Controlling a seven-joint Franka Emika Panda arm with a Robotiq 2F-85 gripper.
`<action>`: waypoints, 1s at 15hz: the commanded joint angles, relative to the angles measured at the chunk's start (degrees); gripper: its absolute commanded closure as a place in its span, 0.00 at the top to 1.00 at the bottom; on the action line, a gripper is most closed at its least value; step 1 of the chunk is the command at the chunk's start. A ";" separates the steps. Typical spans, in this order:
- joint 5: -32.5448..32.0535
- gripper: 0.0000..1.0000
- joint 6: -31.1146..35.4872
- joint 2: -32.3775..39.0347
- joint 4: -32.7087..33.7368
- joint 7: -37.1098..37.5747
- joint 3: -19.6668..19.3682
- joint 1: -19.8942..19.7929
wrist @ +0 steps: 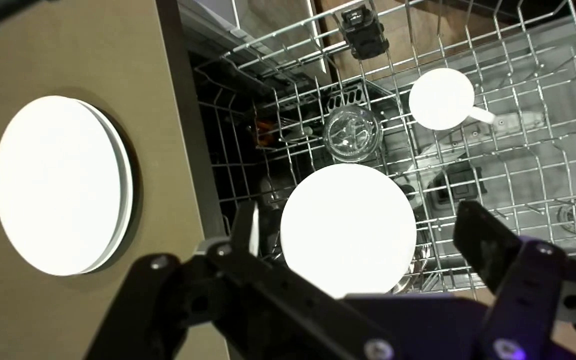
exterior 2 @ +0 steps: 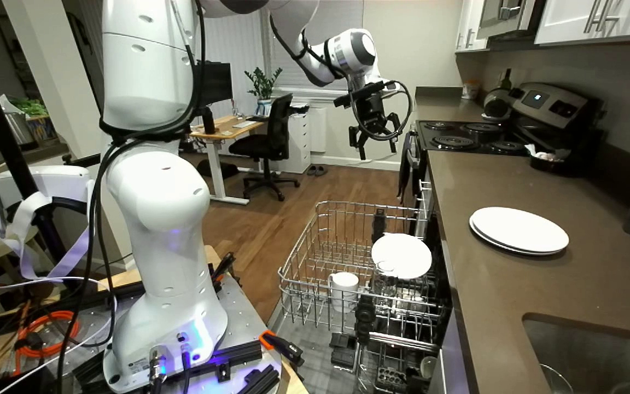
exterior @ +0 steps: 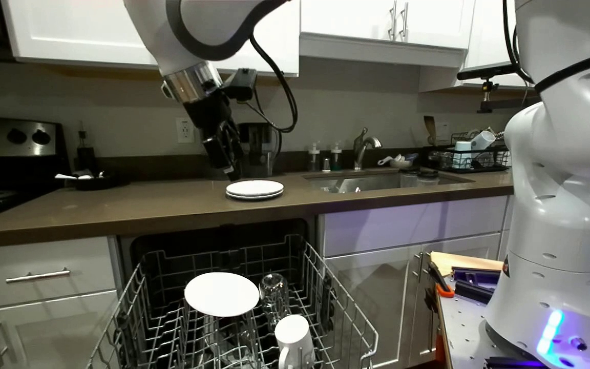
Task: Put the plate in the dishwasher on its side
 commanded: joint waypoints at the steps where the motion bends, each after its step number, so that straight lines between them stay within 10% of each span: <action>1: -0.26 1.00 -0.25 -0.66 -0.41 7.41 -1.44 0.96; 15: -21.62 1.00 3.70 29.60 11.79 51.71 -7.91 12.05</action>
